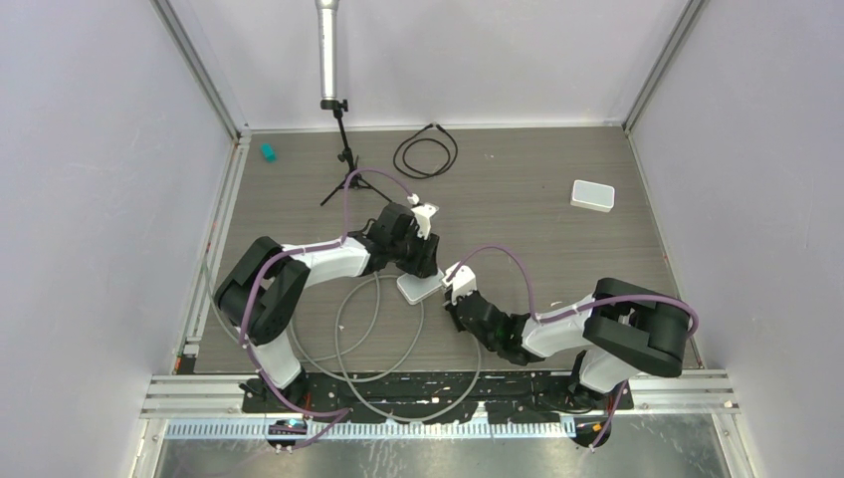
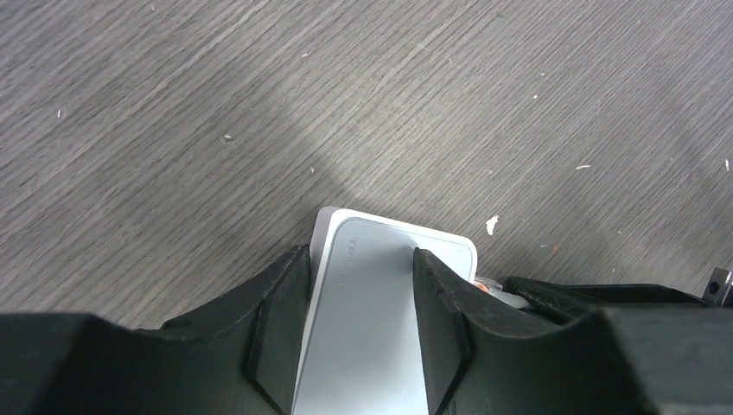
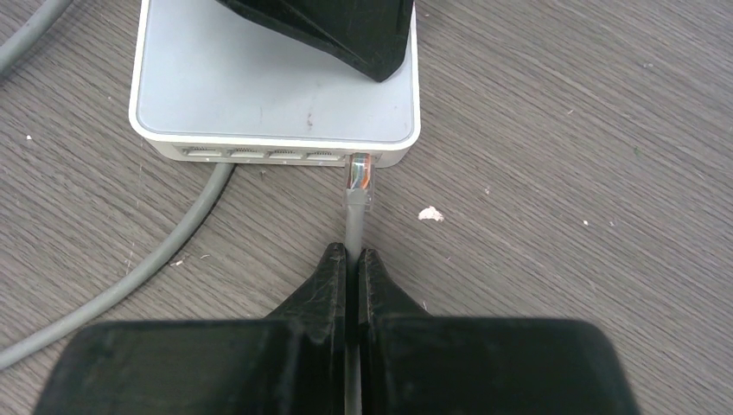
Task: Insert the plug into the switch port
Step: Insert the connector into the switch port, then move the switch port to the center of the board.
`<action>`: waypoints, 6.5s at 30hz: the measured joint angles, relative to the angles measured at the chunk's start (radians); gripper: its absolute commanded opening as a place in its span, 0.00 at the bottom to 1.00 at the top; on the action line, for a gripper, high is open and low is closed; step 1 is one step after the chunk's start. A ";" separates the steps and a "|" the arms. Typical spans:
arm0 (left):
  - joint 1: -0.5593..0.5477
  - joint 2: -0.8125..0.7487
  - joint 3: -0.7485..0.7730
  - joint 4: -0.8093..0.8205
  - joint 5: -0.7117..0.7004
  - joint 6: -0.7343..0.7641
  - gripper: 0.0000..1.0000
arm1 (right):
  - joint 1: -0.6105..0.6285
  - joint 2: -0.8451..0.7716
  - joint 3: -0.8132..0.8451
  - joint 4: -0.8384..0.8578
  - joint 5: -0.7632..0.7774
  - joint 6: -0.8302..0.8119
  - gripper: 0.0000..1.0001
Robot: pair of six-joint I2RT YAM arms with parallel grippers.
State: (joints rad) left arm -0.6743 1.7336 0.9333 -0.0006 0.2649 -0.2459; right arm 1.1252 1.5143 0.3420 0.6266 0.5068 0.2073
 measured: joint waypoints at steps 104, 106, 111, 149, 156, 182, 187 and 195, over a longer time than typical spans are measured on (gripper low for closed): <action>-0.008 -0.535 -0.256 -0.137 -0.320 -0.169 0.88 | -0.198 -0.051 0.056 -0.109 -0.283 -0.089 0.15; -0.008 -0.592 -0.265 -0.155 -0.354 -0.168 0.88 | -0.198 -0.051 0.059 -0.127 -0.270 -0.068 0.20; -0.008 -0.720 -0.318 -0.211 -0.425 -0.170 0.88 | -0.198 -0.080 0.069 -0.191 -0.231 -0.017 0.14; -0.008 -1.169 -0.590 -0.344 -0.565 -0.227 0.84 | -0.937 0.026 0.713 -0.974 -0.016 0.445 0.70; -0.008 -1.186 -0.598 -0.338 -0.564 -0.227 0.83 | -1.041 0.176 0.892 -1.079 0.056 0.479 0.71; -0.008 -1.144 -0.598 -0.325 -0.557 -0.227 0.82 | -1.397 0.827 1.612 -1.193 -0.068 0.528 0.65; -0.008 -1.144 -0.598 -0.325 -0.557 -0.227 0.82 | -1.397 0.865 1.660 -1.213 -0.097 0.521 0.64; -0.008 -1.148 -0.598 -0.325 -0.557 -0.227 0.82 | -1.378 0.832 1.571 -1.201 -0.105 0.499 0.63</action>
State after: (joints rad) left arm -0.6823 0.5858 0.3351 -0.3256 -0.2916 -0.4725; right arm -0.2531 2.3466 1.9125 -0.5739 0.4015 0.7063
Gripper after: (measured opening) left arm 0.822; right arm 0.636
